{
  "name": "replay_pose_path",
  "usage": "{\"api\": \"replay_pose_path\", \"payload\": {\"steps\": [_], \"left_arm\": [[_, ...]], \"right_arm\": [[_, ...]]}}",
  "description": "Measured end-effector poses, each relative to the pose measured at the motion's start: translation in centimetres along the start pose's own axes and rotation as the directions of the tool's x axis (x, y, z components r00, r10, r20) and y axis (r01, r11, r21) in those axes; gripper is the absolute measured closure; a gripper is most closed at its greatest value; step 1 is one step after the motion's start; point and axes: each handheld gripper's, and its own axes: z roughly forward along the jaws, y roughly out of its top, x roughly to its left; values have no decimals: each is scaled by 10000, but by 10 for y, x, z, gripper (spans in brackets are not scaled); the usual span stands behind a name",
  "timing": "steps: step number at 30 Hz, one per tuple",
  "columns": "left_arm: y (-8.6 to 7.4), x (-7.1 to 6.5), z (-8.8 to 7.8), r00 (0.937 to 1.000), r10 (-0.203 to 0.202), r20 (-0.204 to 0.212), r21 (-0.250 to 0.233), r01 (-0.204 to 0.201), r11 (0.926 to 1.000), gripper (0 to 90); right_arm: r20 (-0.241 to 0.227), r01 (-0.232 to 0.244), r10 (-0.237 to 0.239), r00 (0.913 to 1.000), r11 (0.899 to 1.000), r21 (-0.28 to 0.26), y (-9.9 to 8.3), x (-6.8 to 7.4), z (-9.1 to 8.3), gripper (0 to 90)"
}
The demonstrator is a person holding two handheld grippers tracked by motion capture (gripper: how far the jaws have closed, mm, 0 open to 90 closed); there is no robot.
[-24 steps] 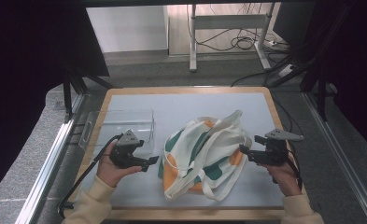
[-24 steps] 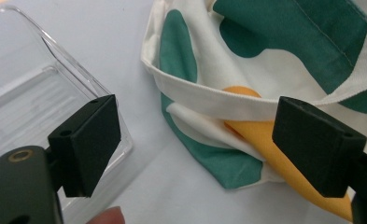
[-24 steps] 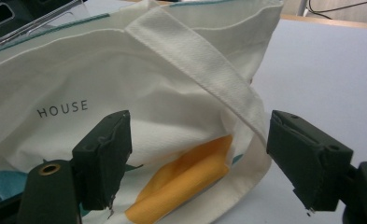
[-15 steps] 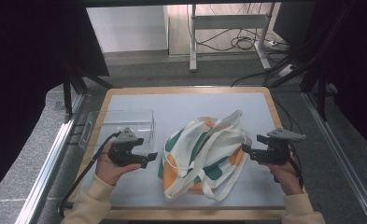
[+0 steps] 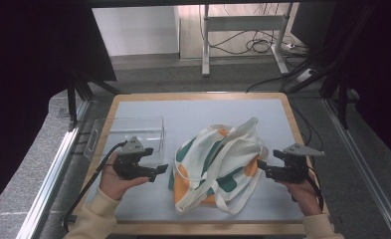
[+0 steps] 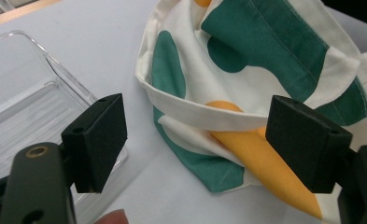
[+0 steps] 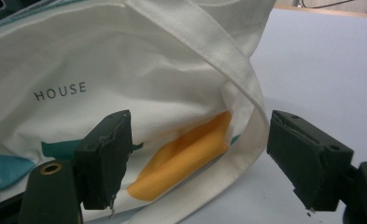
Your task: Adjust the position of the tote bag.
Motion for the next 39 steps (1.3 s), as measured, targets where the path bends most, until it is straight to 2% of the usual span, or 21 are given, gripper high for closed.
{"api": "replay_pose_path", "payload": {"steps": [7,17,20,26,34,39], "left_arm": [[-2,3,1,10000,8,-40,207,-7,9998,213],[-1,-5,-5,9992,289,281,78,-292,9995,241],[-2,-7,-5,9995,251,190,-44,-250,9997,245],[-1,-12,-5,9983,258,521,241,-270,9993,273],[-1,-23,-3,9934,437,1058,672,-510,9964,257],[-1,-29,0,9916,523,1182,639,-601,9961,256]], "right_arm": [[35,44,-45,10000,9997,249,-2,-5,7,229],[193,149,-151,9997,9998,103,1,-5,2,227],[177,178,-181,9997,9997,164,1,-6,5,226],[58,301,-303,9995,9991,298,1,-5,10,216],[117,305,-308,9995,9991,308,1,-4,10,215],[107,352,-356,9993,9987,363,1,-3,11,212]]}}
